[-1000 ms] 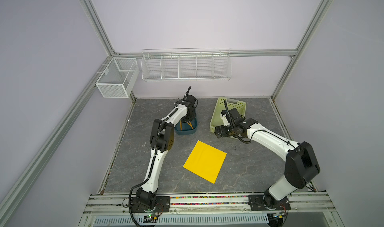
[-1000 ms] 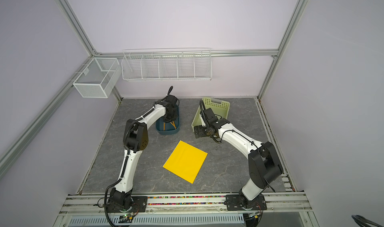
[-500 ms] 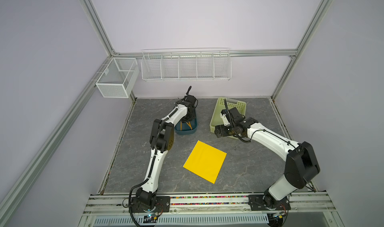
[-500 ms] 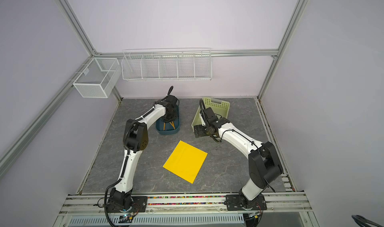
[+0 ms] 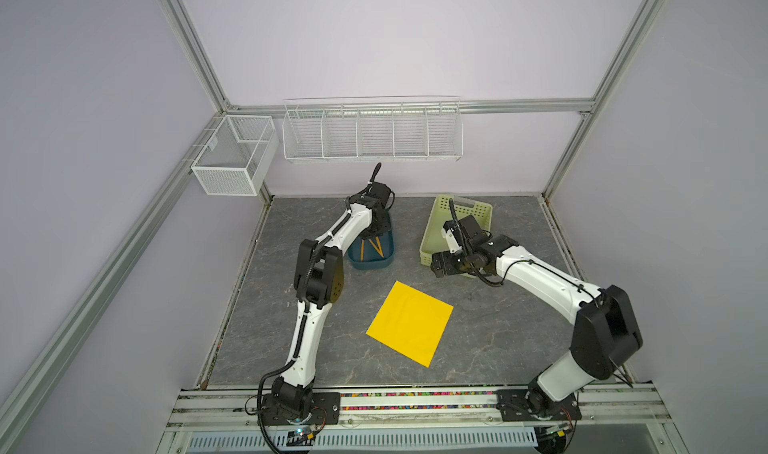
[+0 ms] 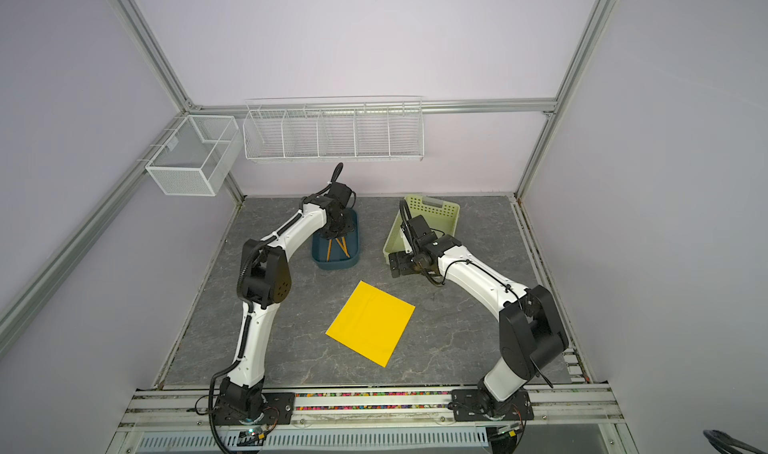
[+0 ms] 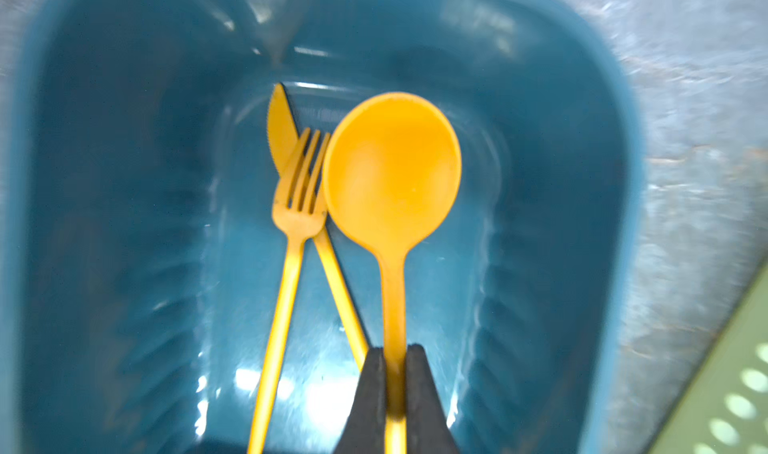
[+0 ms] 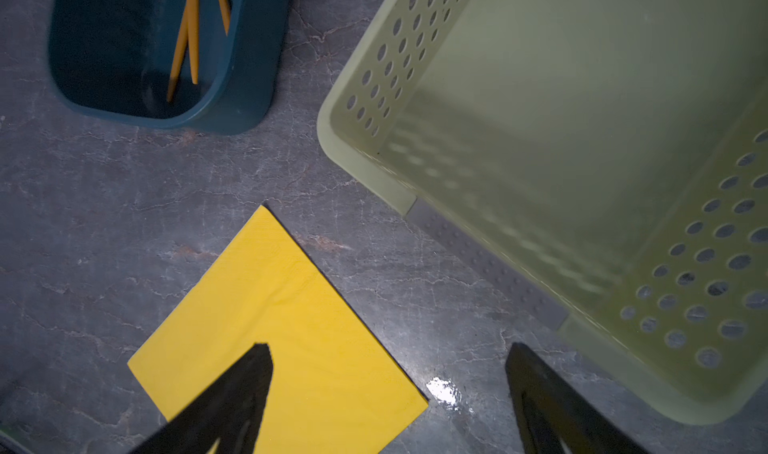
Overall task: Place the utensils on the paper napkin and roll it up
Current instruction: 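Lower the left gripper and close it on the yellow spoon handle, then lift the spoon with the left gripper while the right gripper moves over the napkin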
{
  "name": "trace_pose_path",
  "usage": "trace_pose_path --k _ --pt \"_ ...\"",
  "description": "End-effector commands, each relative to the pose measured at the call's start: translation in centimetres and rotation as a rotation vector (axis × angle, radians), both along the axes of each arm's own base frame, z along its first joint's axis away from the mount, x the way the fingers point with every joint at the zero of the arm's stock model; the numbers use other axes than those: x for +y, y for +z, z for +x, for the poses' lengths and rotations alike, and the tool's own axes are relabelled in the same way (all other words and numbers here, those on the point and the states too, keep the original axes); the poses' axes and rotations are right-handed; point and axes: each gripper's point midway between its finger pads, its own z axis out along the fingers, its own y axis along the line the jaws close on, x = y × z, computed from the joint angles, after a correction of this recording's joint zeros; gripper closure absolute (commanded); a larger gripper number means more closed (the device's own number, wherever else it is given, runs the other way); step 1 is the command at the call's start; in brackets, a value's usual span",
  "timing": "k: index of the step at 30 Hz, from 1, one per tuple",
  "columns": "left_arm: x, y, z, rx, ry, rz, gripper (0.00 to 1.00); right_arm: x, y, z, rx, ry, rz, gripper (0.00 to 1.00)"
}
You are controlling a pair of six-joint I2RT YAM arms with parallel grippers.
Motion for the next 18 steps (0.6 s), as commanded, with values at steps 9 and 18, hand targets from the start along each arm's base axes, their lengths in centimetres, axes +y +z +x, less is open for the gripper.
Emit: trace_pose_path --k 9,18 --pt "-0.7 4.8 -3.2 -0.023 -0.101 0.002 0.95 -0.5 1.4 -2.8 0.040 -0.011 0.062 0.09" --pt "-1.0 6.8 -6.5 -0.030 -0.148 -0.016 0.95 -1.3 1.2 -4.6 0.070 -0.038 0.085 0.09"
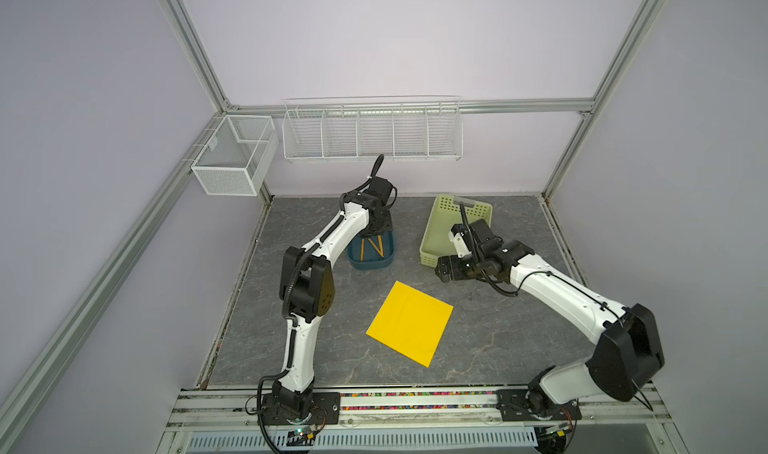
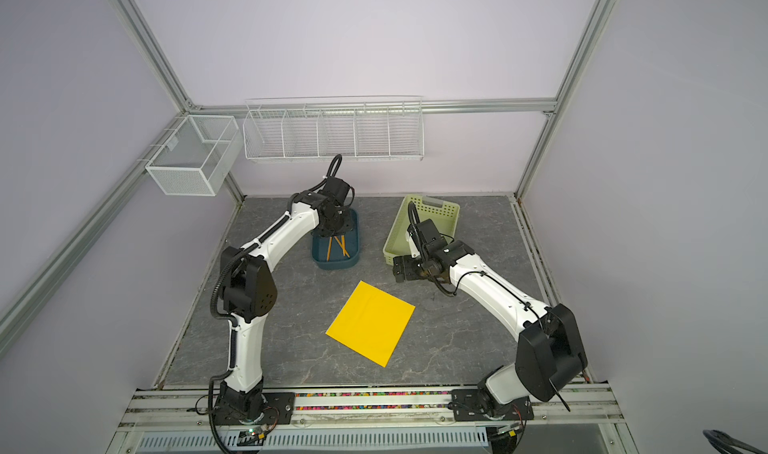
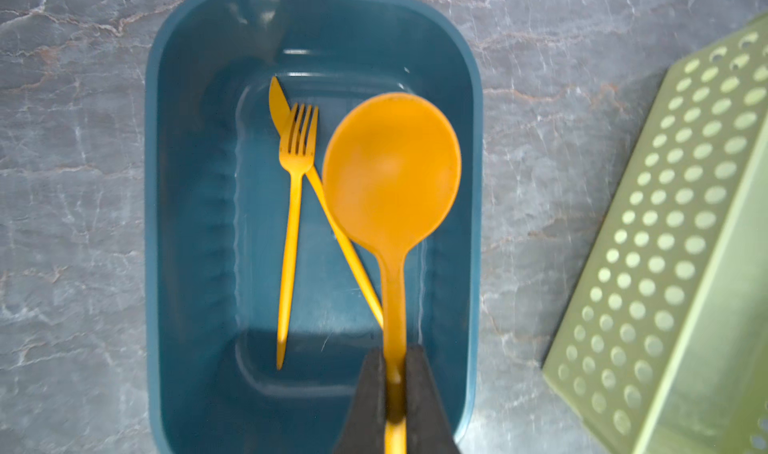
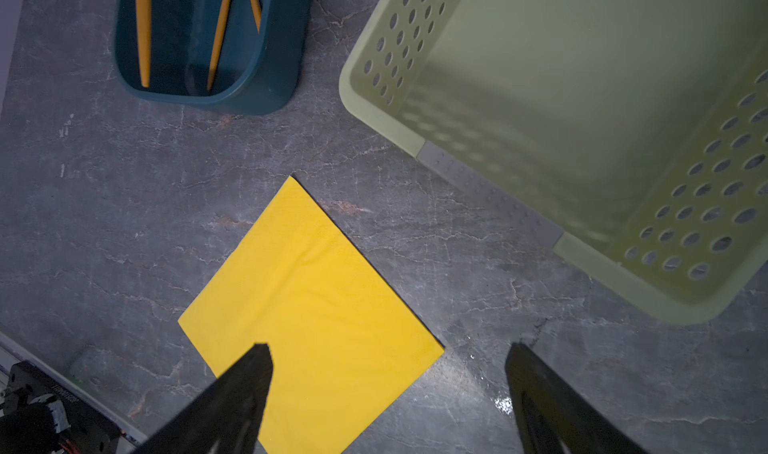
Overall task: Place the utensils on the paper napkin and roll it up
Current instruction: 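Lift the spoon with the left gripper while the right gripper moves over the napkin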
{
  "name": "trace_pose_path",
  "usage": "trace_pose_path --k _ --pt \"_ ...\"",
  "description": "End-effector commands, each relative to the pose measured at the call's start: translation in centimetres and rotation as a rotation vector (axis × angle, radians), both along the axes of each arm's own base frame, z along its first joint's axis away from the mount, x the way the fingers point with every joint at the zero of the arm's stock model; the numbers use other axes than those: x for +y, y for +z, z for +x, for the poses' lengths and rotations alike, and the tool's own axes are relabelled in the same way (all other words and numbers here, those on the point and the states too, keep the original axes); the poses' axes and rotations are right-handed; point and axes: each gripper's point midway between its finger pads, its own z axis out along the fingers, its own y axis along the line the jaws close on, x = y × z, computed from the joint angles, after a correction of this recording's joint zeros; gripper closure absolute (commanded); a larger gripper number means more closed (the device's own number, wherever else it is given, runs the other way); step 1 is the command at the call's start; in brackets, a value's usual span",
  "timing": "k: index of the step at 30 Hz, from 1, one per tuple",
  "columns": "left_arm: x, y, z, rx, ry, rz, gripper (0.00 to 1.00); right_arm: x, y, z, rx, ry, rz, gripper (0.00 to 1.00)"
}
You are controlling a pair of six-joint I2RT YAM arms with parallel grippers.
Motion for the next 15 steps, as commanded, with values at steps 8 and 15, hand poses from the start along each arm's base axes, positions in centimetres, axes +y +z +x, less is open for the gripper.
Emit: trace_pose_path --k 8,15 --pt "-0.5 1.7 -5.1 0.002 -0.043 -0.049 0.95 0.5 -1.1 -3.8 0.095 0.006 0.113 0.09" --pt "-0.3 1.0 -7.6 0.009 -0.049 -0.067 0.95 1.7 -3.9 -5.5 0.164 0.044 0.174 0.11"
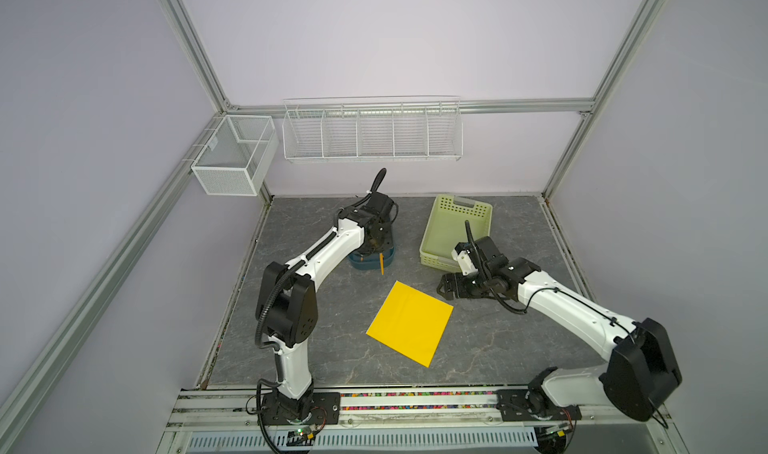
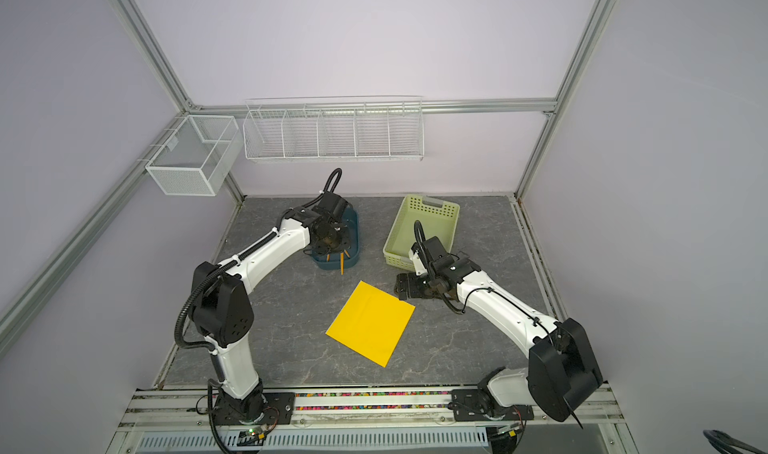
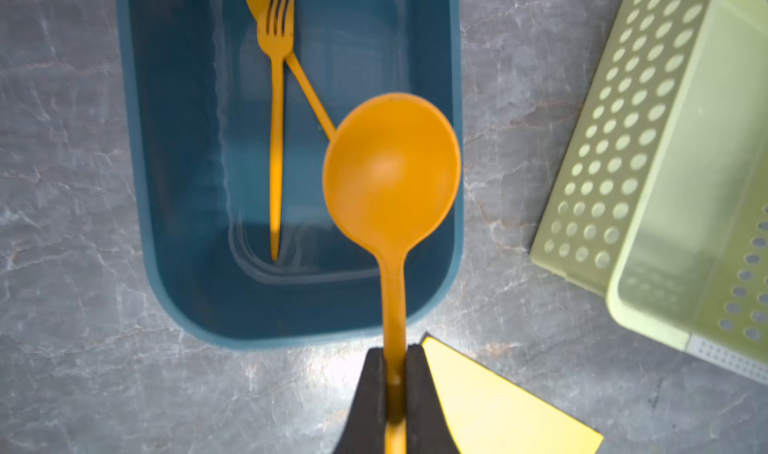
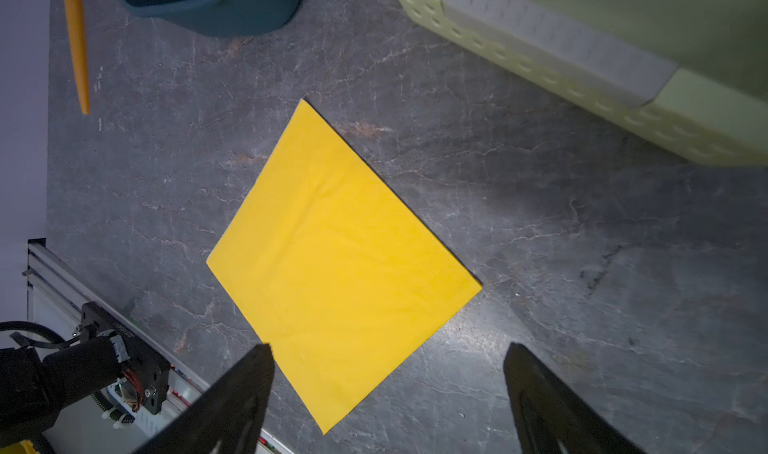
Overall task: Place the utensils on the paper napkin and roll it up
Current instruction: 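Lift the spoon with the left gripper while the right gripper moves over the napkin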
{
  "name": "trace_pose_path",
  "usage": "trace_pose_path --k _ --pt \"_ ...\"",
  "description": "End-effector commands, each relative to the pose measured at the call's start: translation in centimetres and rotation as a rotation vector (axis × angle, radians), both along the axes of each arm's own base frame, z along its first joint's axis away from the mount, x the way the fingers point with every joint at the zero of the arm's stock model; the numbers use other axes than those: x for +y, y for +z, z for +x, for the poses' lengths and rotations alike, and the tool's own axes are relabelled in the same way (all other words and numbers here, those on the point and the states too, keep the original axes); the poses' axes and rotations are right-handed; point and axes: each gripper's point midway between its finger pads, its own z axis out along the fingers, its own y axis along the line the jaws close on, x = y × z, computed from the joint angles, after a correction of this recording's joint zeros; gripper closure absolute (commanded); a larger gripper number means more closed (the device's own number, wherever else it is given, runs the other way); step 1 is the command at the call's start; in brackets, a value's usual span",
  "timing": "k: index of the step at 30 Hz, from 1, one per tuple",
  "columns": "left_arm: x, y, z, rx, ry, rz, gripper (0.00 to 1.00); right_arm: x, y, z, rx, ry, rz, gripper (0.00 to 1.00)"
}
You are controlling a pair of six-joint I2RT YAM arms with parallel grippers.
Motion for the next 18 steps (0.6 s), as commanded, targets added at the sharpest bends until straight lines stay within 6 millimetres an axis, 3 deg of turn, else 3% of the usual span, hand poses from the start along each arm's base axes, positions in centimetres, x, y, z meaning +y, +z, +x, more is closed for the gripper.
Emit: trace_pose_path --k 1,7,18 --pt "-0.1 0.6 -0.8 -0.016 0.010 -0.032 0.95 1.8 -0.8 -0.6 0.029 0.026 0.074 0.11" --pt "0.4 0.0 -1.8 -0.011 0.014 -0.037 0.95 3.5 -3.4 -0.7 0.067 0.059 0.055 0.11" --pt "0.6 -0.5 -2.0 -0.008 0.014 -0.031 0.95 4.1 -7.1 0.0 0.105 0.060 -0.025 0.11"
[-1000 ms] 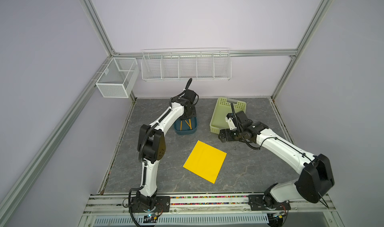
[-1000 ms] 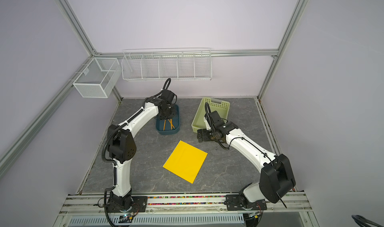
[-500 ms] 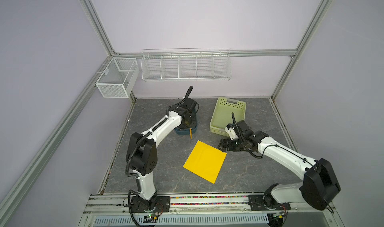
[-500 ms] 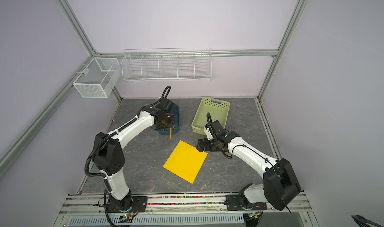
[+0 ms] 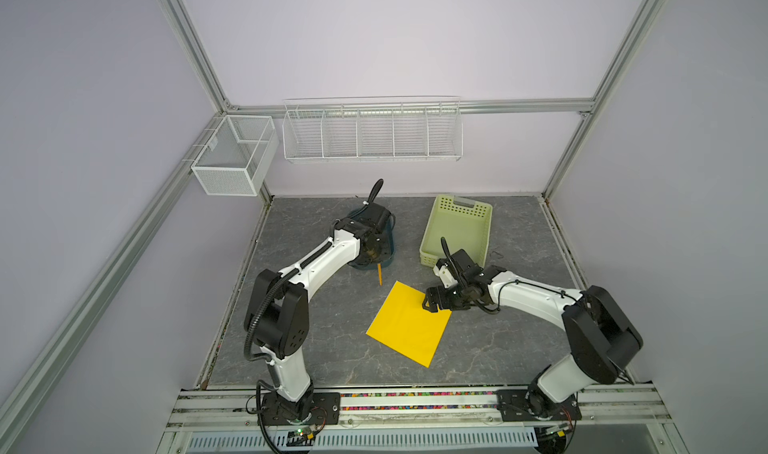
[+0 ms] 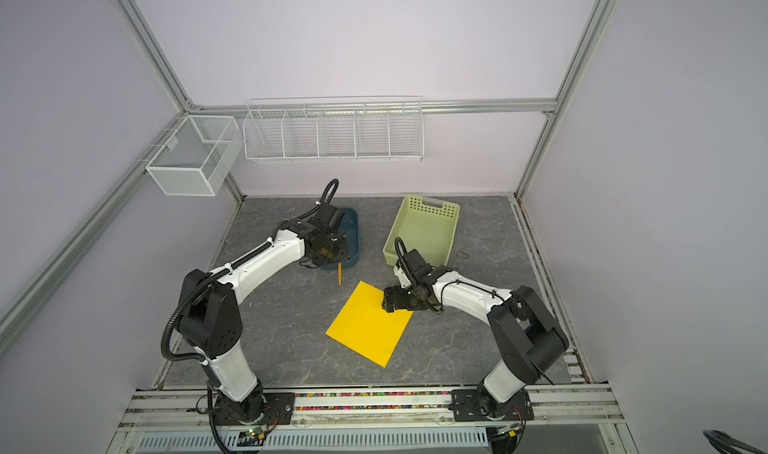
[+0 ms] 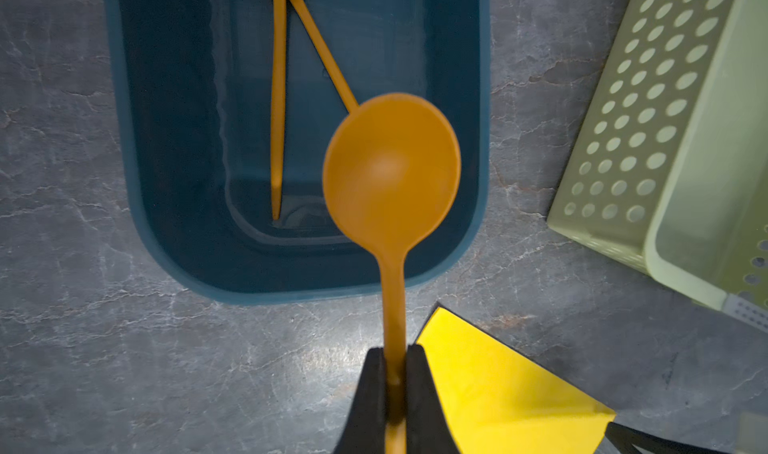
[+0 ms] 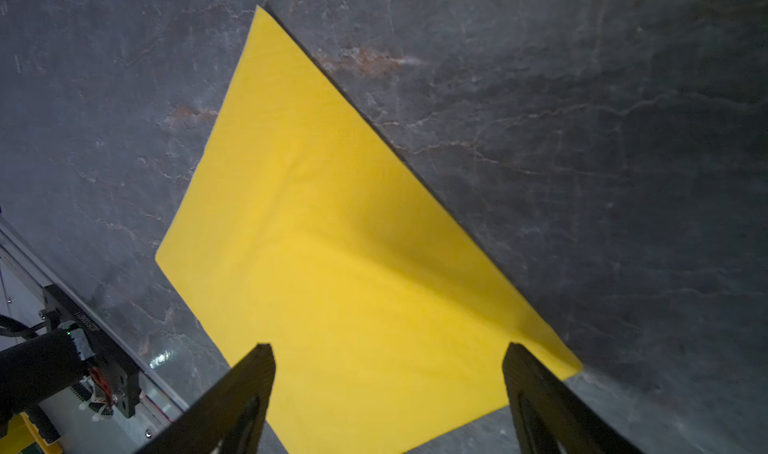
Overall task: Place the utensils on the paper napkin and roll it up
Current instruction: 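Lift the spoon with the left gripper while the right gripper moves over the napkin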
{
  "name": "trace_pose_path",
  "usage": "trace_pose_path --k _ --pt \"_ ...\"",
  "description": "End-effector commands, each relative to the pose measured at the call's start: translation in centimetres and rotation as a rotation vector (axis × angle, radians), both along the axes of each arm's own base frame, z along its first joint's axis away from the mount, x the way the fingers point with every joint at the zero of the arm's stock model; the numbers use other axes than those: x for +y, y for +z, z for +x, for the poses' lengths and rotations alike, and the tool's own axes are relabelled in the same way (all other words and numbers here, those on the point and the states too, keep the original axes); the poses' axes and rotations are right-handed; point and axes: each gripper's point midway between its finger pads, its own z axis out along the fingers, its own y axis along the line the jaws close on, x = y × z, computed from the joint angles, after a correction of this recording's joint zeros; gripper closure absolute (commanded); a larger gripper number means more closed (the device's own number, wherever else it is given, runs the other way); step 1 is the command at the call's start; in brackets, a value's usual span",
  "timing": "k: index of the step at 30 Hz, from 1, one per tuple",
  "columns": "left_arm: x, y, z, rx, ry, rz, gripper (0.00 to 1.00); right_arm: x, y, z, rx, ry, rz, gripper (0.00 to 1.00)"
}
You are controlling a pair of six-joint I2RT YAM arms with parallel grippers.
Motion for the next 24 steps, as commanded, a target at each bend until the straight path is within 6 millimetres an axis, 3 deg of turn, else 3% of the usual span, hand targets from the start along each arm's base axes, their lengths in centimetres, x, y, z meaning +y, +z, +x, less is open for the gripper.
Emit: trace_pose_path --k 1,11,24 --pt "-0.1 0.7 -0.1 -0.021 0.005 -0.014 0.95 0.4 -0.4 0.5 -0.010 -0.007 -0.011 0.10" --pt "-0.1 0.2 -0.3 -0.015 -0.003 -0.015 0.95 -0.5 -2.0 -0.9 0.034 -0.076 -0.098 0.10" --pt "0.0 0.1 -0.9 -0.002 -0.014 -0.014 0.95 -1.0 -2.3 -3.3 0.040 -0.216 -0.195 0.09"
